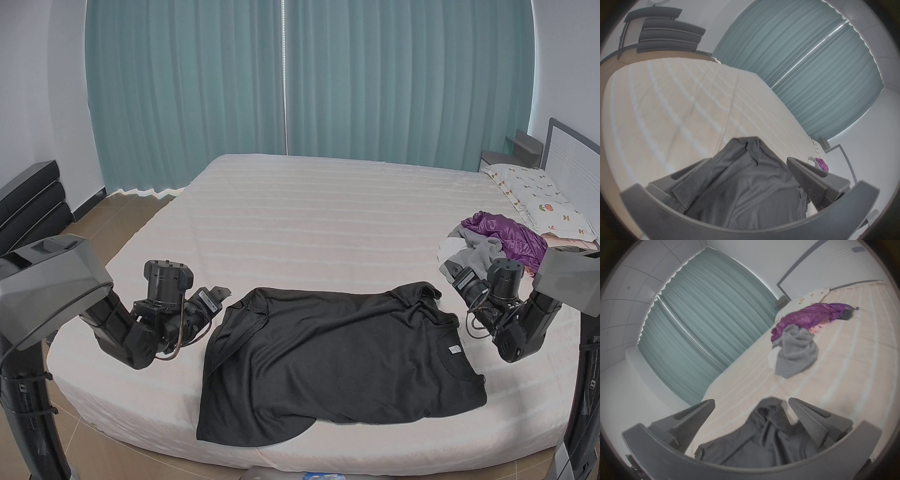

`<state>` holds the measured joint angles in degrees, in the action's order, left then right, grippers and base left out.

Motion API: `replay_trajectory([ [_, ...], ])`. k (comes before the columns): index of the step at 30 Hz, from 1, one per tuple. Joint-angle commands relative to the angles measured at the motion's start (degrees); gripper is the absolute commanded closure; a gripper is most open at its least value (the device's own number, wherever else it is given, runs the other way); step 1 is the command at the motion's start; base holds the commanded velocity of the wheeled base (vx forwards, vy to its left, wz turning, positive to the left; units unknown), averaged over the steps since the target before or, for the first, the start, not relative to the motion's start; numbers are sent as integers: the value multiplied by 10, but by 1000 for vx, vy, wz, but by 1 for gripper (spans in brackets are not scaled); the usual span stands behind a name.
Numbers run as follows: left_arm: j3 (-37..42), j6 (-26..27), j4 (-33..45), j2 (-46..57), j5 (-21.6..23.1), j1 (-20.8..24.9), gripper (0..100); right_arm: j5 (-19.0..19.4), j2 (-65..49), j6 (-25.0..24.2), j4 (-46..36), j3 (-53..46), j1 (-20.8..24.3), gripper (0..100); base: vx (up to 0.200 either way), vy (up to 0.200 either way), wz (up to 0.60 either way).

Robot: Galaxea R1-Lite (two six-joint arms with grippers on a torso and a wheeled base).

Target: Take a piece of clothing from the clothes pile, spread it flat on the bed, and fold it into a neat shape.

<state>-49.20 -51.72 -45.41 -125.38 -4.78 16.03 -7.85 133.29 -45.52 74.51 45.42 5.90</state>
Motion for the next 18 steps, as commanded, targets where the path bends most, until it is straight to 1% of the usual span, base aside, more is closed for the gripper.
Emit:
replay_trajectory([
  [1,152,-61,-2,138,29,5,0,31,-101,-35,19,-173,9,0,0,0,0],
  [4,193,-78,-8,138,37,8,0,54,-102,-54,58,-234,12,0,0,0,0],
  [7,204,-91,-34,124,55,8,0,80,-88,-71,93,-279,16,0,0,0,0],
  [11,205,-96,-52,98,69,8,0,86,-55,-72,125,-310,27,0,0,0,0],
  [13,199,-97,-53,69,80,9,0,88,-40,-74,146,-327,27,0,0,0,0],
  [15,198,-97,-58,51,81,11,0,88,-30,-73,153,-329,24,0,0,0,0],
  [18,202,-98,-79,47,82,11,0,89,-25,-74,153,-329,22,0,-200,0,0],
])
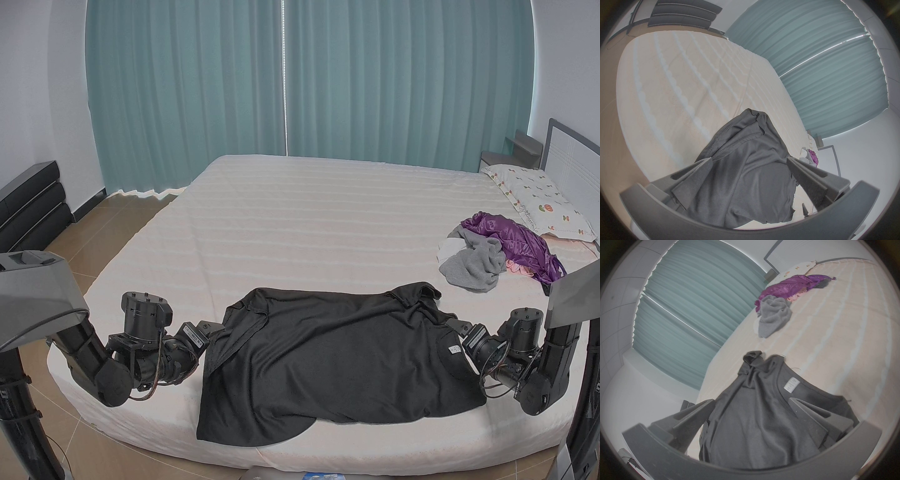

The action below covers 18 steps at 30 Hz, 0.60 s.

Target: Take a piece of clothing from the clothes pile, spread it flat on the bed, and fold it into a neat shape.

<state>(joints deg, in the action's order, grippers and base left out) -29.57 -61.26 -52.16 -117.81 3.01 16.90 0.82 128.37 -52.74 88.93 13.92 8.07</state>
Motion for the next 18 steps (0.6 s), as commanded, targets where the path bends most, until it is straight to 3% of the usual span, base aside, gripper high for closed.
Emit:
replay_trajectory([
  [1,8,-3,-21,-29,4,2,0,2,29,-2,9,-14,1,0,-200,0,0],
  [3,8,-6,-26,-30,4,2,0,0,31,0,9,-15,2,0,-200,0,0],
  [12,0,-8,-29,-47,5,-1,0,-2,29,25,9,-16,-30,0,0,0,0],
  [18,0,-8,-29,-50,4,-1,0,-2,26,26,9,-19,-27,0,0,0,0],
])
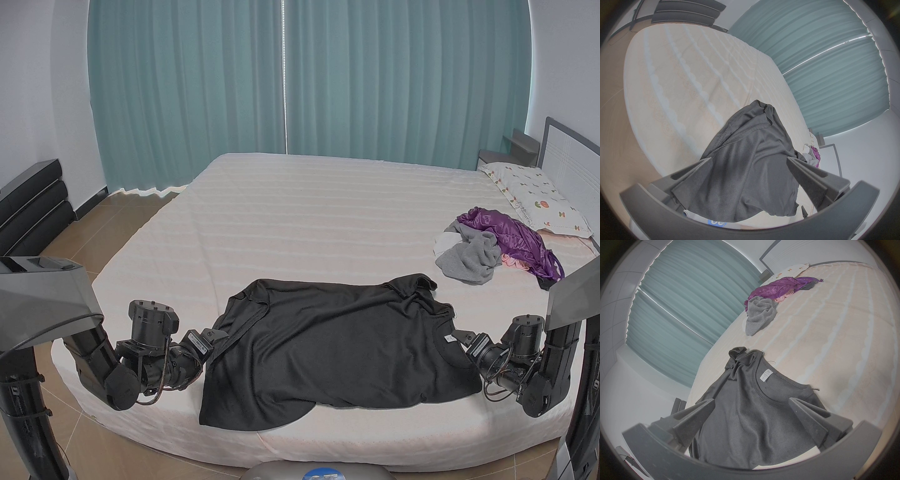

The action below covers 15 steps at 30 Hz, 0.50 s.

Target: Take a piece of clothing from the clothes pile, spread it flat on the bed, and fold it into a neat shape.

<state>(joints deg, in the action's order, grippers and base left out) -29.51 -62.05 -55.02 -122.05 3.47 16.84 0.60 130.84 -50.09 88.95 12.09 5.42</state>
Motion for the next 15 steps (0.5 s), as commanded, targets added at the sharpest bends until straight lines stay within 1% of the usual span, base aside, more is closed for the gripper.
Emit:
replay_trajectory([
  [1,-1,-1,0,-6,0,0,0,1,2,-1,9,-1,-1,0,-200,0,0],
  [9,0,0,0,-8,0,3,0,1,6,-1,9,0,-1,0,-200,0,0],
  [15,8,6,-1,-11,0,3,0,2,6,0,9,1,-2,0,0,0,0],
])
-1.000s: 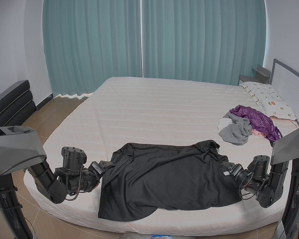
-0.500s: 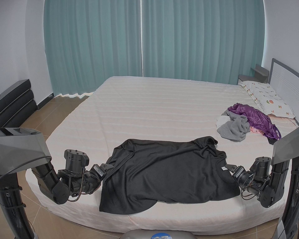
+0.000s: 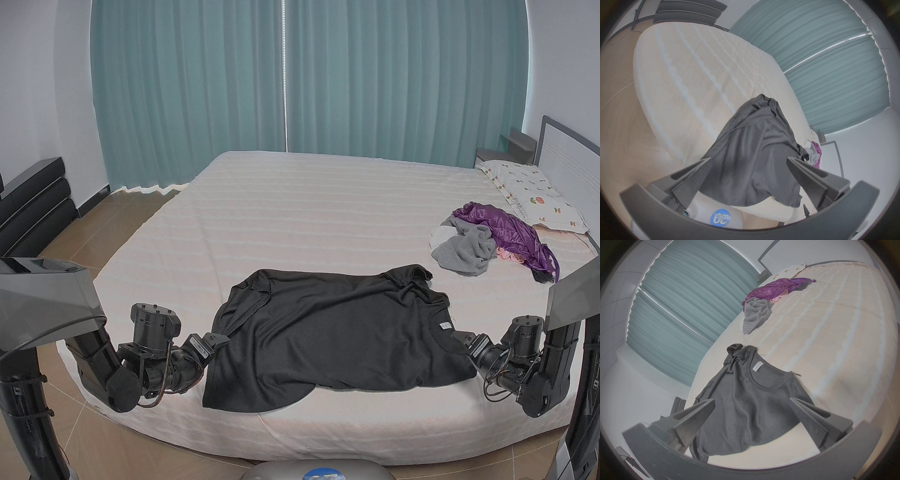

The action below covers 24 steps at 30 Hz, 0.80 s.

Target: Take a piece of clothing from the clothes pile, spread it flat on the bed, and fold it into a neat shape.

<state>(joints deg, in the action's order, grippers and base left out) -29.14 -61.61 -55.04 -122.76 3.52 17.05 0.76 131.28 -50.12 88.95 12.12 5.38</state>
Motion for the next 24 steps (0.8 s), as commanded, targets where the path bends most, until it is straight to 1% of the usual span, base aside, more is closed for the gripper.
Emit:
replay_trajectory([
  [1,5,4,-1,-8,-3,3,0,0,1,0,9,1,-2,0,0,0,0],
  [3,6,10,-1,-18,-12,11,0,-1,1,0,9,1,-3,0,0,0,0],
  [5,13,28,0,-20,-24,15,0,-1,-1,0,9,1,-3,0,0,0,0],
  [6,22,48,-1,-25,-30,18,0,0,0,0,9,0,-2,0,0,0,0],
  [7,23,49,-1,-26,-30,18,0,0,0,0,9,0,-2,0,0,0,0],
  [8,41,90,-1,-33,-37,31,0,1,2,0,9,0,1,0,0,0,0],
  [9,47,111,-1,-35,-42,37,0,2,4,-1,9,0,1,0,0,0,0],
  [10,47,111,-1,-35,-42,37,0,2,4,-1,9,0,1,0,0,0,0],
  [11,54,131,-1,-40,-51,40,0,2,8,-1,9,3,1,0,0,0,0],
  [16,58,142,0,-53,-55,49,0,2,9,-2,9,5,-3,0,0,0,0],
  [22,46,229,-2,-96,-106,54,0,2,9,-2,9,2,-2,0,0,0,0],
  [24,36,234,-10,-103,-114,56,0,2,8,-2,9,3,-4,0,0,0,0],
])
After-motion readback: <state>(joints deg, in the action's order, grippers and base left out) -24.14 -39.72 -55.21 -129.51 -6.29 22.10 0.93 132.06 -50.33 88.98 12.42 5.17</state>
